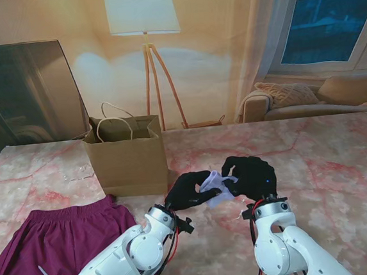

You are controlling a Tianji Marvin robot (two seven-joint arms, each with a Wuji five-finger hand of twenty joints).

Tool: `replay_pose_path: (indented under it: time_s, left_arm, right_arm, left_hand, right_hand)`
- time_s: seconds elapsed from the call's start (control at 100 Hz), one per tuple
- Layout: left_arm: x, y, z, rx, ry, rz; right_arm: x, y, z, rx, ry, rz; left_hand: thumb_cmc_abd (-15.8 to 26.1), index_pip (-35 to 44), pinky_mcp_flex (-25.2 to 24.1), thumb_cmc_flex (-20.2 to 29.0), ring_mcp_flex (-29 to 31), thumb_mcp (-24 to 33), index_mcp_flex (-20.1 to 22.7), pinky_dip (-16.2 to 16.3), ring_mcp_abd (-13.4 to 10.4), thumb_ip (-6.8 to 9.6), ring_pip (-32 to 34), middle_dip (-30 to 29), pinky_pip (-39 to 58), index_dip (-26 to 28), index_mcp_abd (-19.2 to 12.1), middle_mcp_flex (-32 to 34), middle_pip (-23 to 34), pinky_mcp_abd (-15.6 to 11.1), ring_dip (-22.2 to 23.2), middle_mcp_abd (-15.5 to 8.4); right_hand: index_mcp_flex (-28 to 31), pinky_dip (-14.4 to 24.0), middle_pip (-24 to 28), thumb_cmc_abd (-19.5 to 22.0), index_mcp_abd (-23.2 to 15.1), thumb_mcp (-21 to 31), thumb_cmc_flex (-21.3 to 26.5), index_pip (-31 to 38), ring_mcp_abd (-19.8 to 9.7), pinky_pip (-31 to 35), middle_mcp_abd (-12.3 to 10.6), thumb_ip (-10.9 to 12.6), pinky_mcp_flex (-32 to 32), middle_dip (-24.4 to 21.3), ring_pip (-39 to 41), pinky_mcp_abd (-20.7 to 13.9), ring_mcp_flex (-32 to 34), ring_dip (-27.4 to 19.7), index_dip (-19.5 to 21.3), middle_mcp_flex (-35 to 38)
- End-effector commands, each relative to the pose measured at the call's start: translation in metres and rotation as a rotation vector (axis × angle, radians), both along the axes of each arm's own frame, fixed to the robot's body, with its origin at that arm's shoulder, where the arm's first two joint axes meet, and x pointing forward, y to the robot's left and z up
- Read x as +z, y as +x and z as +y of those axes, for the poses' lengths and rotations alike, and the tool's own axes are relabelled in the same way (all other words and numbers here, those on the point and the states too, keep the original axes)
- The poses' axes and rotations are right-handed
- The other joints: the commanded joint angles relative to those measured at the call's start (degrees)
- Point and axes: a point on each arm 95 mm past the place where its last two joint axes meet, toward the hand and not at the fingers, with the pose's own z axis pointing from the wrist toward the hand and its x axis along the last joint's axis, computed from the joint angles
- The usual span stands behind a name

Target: Fold the socks and the shorts into the kraft paper bag

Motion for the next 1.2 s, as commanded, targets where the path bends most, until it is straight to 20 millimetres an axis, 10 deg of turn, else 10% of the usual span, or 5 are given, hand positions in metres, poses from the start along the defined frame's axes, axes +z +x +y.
replay_pose_path:
  time_s: [0.0,0.32,0.45,1.19]
  left_arm:
    - [0.004,-0.003,-0.002,0.007,-0.026,0.004]
    - [0.032,-0.002,0.014,0.048,-0.006,-0.035]
    - [0.048,-0.002,0.026,0.06,0.004,-0.038]
    - [0.185,0.0,0.104,0.386,0.05,-0.231]
  right_arm:
    - [0.0,-0.001,0.004,-0.001,0.014,-0.003]
    - [0.003,-0.007,0.001,-0.016,0.052,-0.013]
    - [0.004,-0.01,-0.007,-0.02,0.049,0.064]
    - [-0.014,-0.002,-0.014,-0.026,0.0,0.174]
  left_hand:
    - [2.3,1.7,0.1,3.3,1.9,0.6,2.0,1.8,0.6,-3.41,2.2,1.9,2.1,-0.8,-2.0,2.8,0.9,0.7,1.3,-1.1]
    - [4.4,0.3,1.2,5.9,3.7,-3.1,1.8,2.4,0.0,-2.6,4.9,7.4,4.0,4.8,-1.4,5.3,6.2,0.4,2.9,-1.2]
    - [4.6,-0.7,1.6,5.8,4.4,-2.9,2.0,2.1,-0.1,-2.68,4.3,7.6,4.0,7.4,-1.1,5.5,6.6,0.1,2.2,-1.1]
    - [5.1,-1.9,2.5,5.9,4.3,-3.9,1.9,1.7,-1.0,-2.62,3.2,7.8,3.8,10.7,-2.3,5.3,6.3,-1.2,1.5,-2.2]
  right_hand:
    - [1.5,0.7,0.5,0.8,0.1,0.1,1.1,1.4,2.7,4.2,1.4,-0.3,0.1,0.7,2.2,-0.7,1.7,1.4,1.3,2.9]
    - [-6.8,0.1,-3.7,8.7,5.2,-3.7,-5.1,-6.4,3.5,-3.1,1.6,0.3,-9.1,-3.2,-12.0,0.6,-4.2,-1.5,-1.1,-6.9]
    - [-9.4,0.5,-9.0,15.1,10.9,-4.1,-11.4,-20.9,4.0,-6.8,2.6,11.0,-13.5,-8.5,-17.7,1.2,-8.7,-3.7,5.0,-12.0]
    - [-14.1,1.2,-10.2,21.0,10.7,-6.9,-13.6,-24.0,2.7,-14.4,1.2,11.4,-22.2,-9.9,-21.5,1.1,-15.7,-5.1,5.4,-17.7]
